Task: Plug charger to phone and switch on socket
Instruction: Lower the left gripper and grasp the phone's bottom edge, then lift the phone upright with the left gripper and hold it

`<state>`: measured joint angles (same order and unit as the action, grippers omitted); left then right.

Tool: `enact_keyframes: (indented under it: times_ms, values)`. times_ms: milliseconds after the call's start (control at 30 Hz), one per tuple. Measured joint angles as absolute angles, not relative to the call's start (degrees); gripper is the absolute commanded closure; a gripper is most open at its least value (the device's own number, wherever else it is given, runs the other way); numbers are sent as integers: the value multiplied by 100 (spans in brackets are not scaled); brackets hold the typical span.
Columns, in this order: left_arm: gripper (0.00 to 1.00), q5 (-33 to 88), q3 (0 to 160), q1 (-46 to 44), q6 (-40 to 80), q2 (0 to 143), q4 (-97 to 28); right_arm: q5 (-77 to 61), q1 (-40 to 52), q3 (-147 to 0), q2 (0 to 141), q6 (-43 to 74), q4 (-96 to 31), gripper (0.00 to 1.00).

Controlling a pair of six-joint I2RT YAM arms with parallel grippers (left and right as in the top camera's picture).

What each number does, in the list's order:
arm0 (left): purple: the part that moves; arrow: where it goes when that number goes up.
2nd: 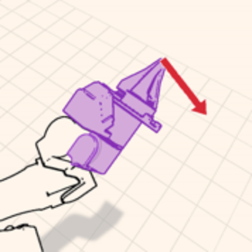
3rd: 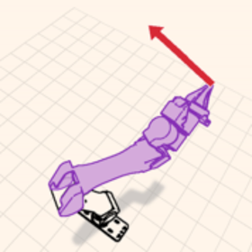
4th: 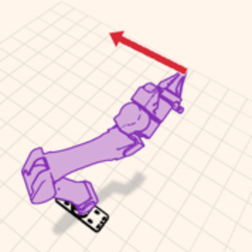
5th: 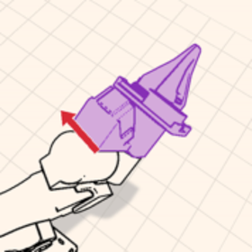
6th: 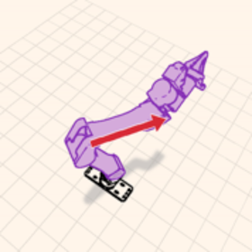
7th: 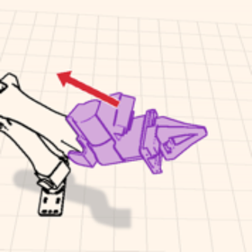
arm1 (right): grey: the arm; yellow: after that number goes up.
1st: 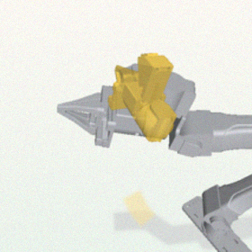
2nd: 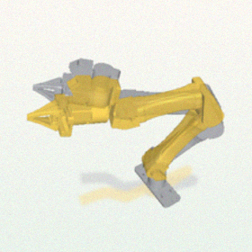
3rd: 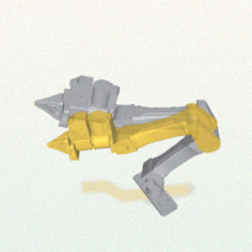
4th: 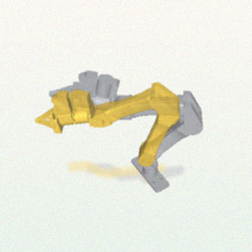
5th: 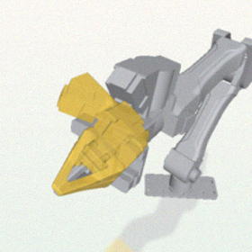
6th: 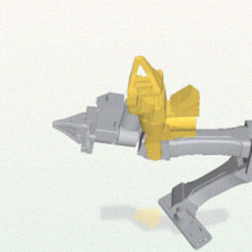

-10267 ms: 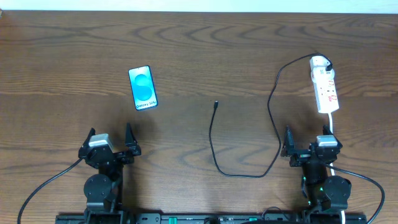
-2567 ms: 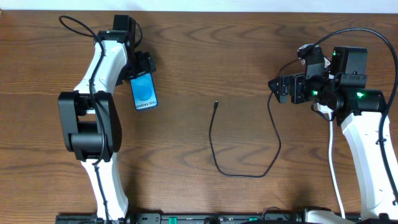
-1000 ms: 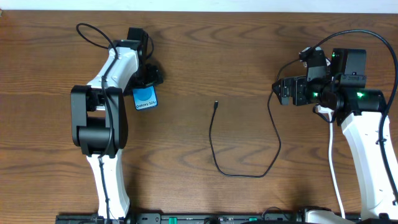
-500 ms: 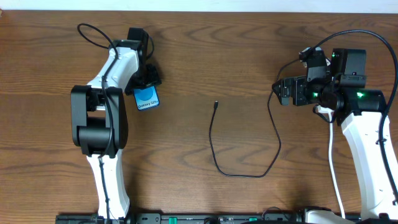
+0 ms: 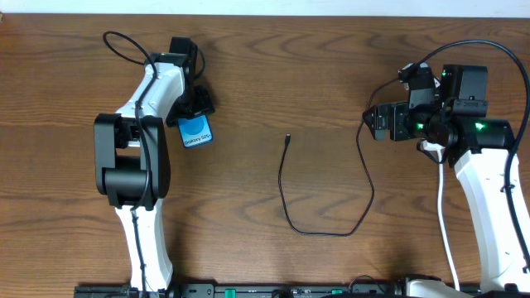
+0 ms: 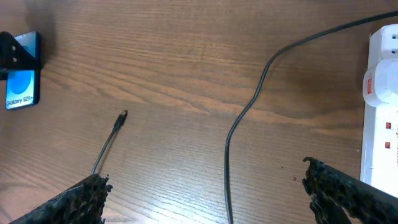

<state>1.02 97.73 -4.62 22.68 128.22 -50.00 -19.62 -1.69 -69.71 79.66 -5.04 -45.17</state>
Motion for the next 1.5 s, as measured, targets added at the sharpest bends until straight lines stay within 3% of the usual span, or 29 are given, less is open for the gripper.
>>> enact_keyframes:
  times_ms: [433, 1067, 1500]
  values:
    - [28, 196, 9771, -462, 2272, 11878, -5170, -1957, -169, -6971, 7966, -502, -4519, 1]
    - [28, 1704, 9771, -462, 3006, 11754, -5594, -1949, -169, -6971, 7966, -502, -4521, 1]
    - [29, 3374, 9771, -462, 3922, 11754, -5645, -1949, -169, -6971, 7966, -504, -4521, 1]
